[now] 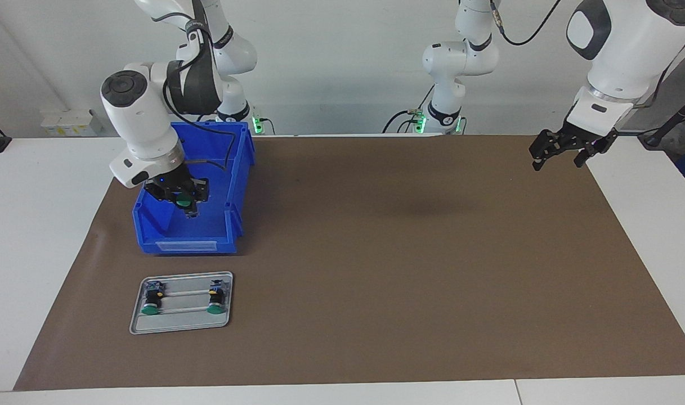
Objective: Place and press button with both arms
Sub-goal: 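Carry the green button into the blue bin and open the right gripper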
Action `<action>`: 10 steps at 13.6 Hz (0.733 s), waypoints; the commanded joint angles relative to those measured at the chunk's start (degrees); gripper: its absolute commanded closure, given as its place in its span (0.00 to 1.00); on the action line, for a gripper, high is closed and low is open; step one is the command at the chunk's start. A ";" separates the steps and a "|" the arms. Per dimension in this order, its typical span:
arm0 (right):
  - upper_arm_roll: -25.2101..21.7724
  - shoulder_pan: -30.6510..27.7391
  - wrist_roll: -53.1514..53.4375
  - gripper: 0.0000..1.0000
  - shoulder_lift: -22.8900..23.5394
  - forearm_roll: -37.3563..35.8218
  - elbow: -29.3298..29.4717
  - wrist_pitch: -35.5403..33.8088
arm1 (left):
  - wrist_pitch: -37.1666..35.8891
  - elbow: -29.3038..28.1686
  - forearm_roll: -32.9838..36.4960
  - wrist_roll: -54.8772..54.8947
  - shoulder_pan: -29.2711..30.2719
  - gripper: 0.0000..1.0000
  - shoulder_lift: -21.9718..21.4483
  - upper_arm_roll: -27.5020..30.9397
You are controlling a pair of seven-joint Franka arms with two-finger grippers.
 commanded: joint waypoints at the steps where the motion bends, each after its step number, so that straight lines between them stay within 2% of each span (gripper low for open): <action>1: 0.80 -2.61 -3.23 1.00 -7.57 1.19 -13.65 8.17 | 0.93 -1.98 0.96 -0.56 0.12 0.00 -1.63 -0.13; 4: 0.62 -4.54 -6.74 1.00 -7.68 1.98 -19.82 15.99 | 0.93 -1.98 0.96 -0.56 0.12 0.00 -1.63 -0.13; 10: 0.62 -4.38 -7.02 1.00 -6.97 4.70 -24.76 21.81 | 0.93 -1.98 0.96 -0.56 0.12 0.00 -1.63 -0.13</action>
